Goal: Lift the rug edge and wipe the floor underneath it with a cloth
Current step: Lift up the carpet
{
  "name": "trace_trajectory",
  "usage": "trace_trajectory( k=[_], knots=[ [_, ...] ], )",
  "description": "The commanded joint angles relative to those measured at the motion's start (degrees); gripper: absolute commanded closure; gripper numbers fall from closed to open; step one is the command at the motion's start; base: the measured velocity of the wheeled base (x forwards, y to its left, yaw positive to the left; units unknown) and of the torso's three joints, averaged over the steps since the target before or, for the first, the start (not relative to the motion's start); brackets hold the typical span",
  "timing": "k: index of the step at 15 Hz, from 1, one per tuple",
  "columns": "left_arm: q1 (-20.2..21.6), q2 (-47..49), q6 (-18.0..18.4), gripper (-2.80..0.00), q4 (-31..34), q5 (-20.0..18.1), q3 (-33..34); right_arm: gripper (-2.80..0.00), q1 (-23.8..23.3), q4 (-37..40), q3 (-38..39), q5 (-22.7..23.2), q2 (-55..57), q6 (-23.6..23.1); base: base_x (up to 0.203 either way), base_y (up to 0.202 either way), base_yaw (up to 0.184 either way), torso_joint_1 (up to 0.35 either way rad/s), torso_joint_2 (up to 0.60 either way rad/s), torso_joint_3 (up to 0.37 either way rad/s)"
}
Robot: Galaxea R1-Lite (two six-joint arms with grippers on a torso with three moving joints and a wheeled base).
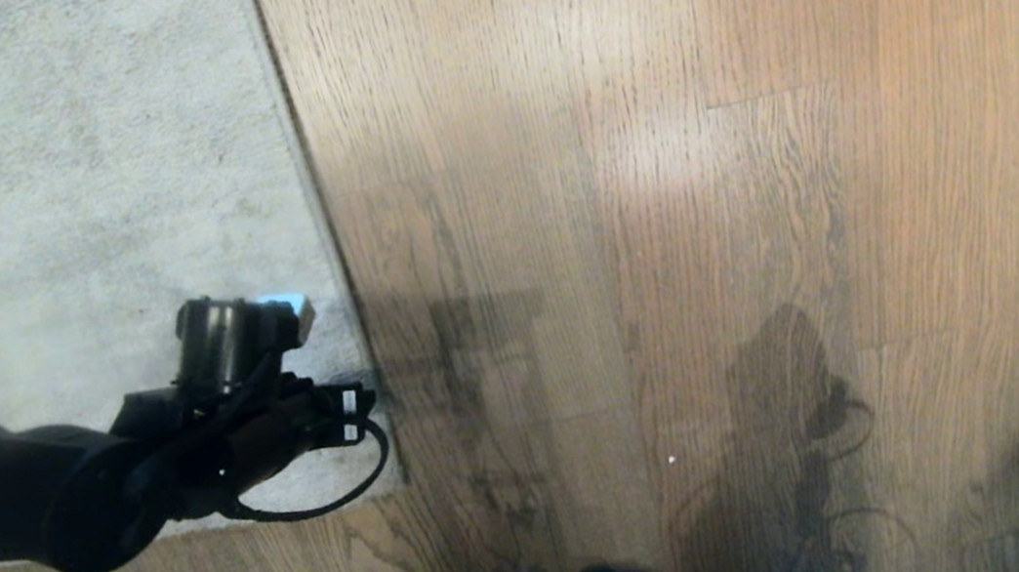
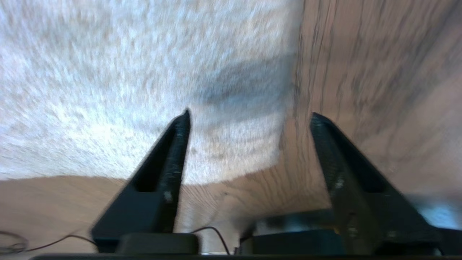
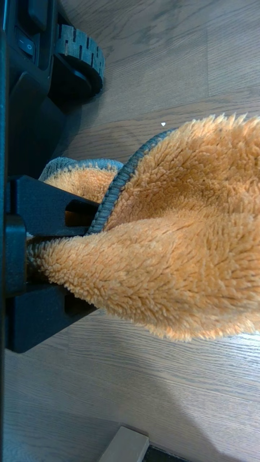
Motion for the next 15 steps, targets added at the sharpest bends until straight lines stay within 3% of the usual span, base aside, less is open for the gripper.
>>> trace_trajectory(
  k=[1, 9, 12, 15],
  knots=[
    [-0.97, 1.37, -0.08, -2.80, 2.49, 0.82, -2.86, 0.00, 0.02, -0.01, 0.00, 0.03, 0.07, -0.05, 0.000, 0.000, 0.000, 0.000, 0.00, 0.000],
    [-4.74, 4.73, 0.13, -2.80, 18.88, 11.08, -14.49, 0.00, 0.02, -0.01, 0.00, 0.03, 0.07, -0.05, 0.000, 0.000, 0.000, 0.000, 0.00, 0.000],
    [-5.56, 6.73, 0.31, -2.80, 20.27, 13.95, -16.00, 0.00, 0.02, -0.01, 0.00, 0.03, 0.07, -0.05, 0.000, 0.000, 0.000, 0.000, 0.00, 0.000],
    [-5.32, 7.89, 3.59, -2.80, 20.19, 17.49, -16.54, 0.00, 0.11, -0.01, 0.00, 0.03, 0.07, -0.05, 0.000, 0.000, 0.000, 0.000, 0.00, 0.000]
  ],
)
